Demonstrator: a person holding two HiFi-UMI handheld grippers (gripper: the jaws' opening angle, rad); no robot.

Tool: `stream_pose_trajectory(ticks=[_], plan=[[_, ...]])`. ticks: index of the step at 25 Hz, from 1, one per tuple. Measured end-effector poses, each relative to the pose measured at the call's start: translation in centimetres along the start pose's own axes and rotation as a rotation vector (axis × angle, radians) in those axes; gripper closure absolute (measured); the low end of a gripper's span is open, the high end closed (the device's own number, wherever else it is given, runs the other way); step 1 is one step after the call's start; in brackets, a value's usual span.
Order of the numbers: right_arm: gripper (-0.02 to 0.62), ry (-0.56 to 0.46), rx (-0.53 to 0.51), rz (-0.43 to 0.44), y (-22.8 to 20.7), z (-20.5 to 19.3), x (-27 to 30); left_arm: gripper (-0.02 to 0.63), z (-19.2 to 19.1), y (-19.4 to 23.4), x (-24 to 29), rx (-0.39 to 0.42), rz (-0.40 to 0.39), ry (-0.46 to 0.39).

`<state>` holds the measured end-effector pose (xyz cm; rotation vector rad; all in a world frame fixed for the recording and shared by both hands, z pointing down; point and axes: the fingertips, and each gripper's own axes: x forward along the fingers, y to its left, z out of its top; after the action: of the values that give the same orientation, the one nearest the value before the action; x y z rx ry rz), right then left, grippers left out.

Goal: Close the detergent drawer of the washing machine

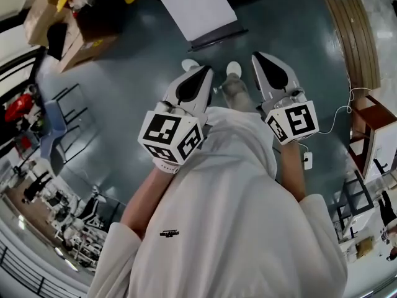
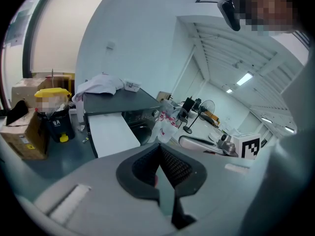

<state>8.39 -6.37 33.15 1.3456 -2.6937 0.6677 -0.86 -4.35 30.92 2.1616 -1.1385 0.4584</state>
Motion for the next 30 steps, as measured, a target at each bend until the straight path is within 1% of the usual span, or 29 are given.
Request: stream_pose_trajectory(ticks=[5, 10, 13, 20, 23, 30], plan=[[0.594, 0.03, -0.04, -0.007, 0.7, -1.8, 0.7, 0.591, -1.5, 0.5, 0.3, -0.014, -0.003, 0.024], [0.594, 0.037, -0.053, -0.021, 1.0, -3.5, 1.6, 0.591, -2.6, 1.6, 0.8, -0.038, 0.004, 0.041], [0.594, 0.042, -0.045, -0.039, 0.7, -4.5, 2.1, 0.591, -3.4, 2.2, 1.0, -0.052, 0.014, 0.045], [0.594, 0.051, -0.033, -0.022, 0.5, -6.6, 3.8, 0.591, -4.6, 3.7, 1.6, -0.095, 0.042, 0.044], [0.594, 0.039, -0.036, -0.018, 0.2, -7.2, 4.7, 0.591, -4.9, 4.3, 2.0, -0.11, 0.053, 0.049], [0.594, 0.043, -0.016, -0.022, -0.5, -9.5, 6.5, 0.591, -5.7, 5.5, 2.5, -0.14, 0.069, 0.052]])
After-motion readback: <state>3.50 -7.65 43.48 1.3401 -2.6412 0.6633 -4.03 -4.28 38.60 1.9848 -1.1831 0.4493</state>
